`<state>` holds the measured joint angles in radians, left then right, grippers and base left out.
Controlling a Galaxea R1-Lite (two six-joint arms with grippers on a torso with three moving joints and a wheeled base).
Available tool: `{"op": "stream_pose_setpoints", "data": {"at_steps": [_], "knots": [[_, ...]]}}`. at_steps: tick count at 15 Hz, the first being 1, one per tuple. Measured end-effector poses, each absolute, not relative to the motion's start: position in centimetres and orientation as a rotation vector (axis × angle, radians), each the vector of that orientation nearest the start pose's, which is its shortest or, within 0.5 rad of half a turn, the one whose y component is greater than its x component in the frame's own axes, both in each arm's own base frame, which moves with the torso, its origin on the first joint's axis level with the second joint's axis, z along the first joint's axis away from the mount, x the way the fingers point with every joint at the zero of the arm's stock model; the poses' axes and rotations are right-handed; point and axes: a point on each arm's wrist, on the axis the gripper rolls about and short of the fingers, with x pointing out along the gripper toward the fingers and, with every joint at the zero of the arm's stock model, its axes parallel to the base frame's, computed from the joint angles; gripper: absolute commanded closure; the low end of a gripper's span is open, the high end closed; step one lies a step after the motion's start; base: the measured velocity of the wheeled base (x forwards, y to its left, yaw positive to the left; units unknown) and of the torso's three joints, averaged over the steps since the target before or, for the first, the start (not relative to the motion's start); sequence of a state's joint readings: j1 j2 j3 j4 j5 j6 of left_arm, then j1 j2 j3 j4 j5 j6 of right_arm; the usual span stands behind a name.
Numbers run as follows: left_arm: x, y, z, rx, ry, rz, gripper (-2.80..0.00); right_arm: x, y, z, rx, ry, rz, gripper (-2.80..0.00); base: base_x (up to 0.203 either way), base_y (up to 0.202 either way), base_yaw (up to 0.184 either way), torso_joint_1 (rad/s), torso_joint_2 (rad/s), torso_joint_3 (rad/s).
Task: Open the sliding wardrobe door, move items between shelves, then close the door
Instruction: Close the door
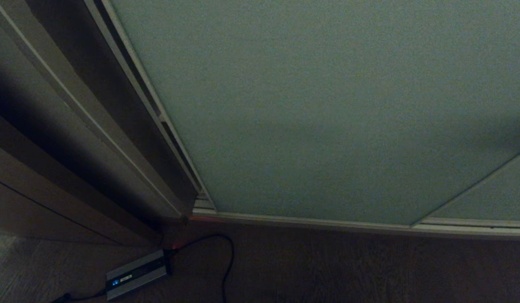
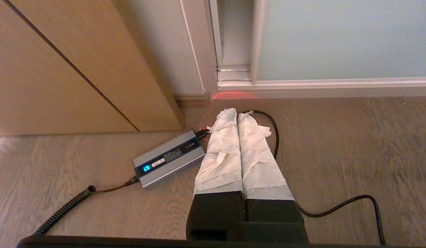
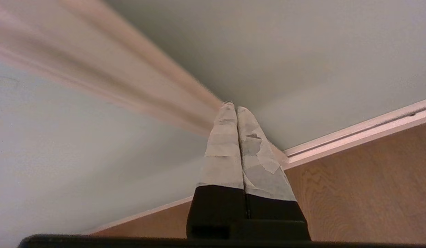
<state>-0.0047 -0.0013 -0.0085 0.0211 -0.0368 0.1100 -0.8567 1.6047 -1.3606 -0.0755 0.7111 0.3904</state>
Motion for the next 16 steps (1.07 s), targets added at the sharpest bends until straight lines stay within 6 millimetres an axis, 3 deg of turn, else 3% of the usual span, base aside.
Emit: {"op": "stream_pose_setpoints", "data": {"at_steps": [8,12,16], "knots": [[-2.4,-0.1,7.6,0.11,0.009,-0.042,0.0,18.5,-19.1,31.6,0.473,0.095,-0.178,0.0,0.0,0.0,0.0,0.0,0.0,0.0],[-2.4,-0.1,7.6,0.11,0.009,-0.042,0.0,15.3,-14.7,31.6,0.283,0.089,-0.253,0.0,0.0,0.0,0.0,0.0,0.0,0.0],[-2.4,-0.1,7.6,0.11,0.009,-0.042,0.0,11.3,-8.9,30.8,0.1,0.042,-0.389,0.0,0.0,0.0,0.0,0.0,0.0,0.0]]}}
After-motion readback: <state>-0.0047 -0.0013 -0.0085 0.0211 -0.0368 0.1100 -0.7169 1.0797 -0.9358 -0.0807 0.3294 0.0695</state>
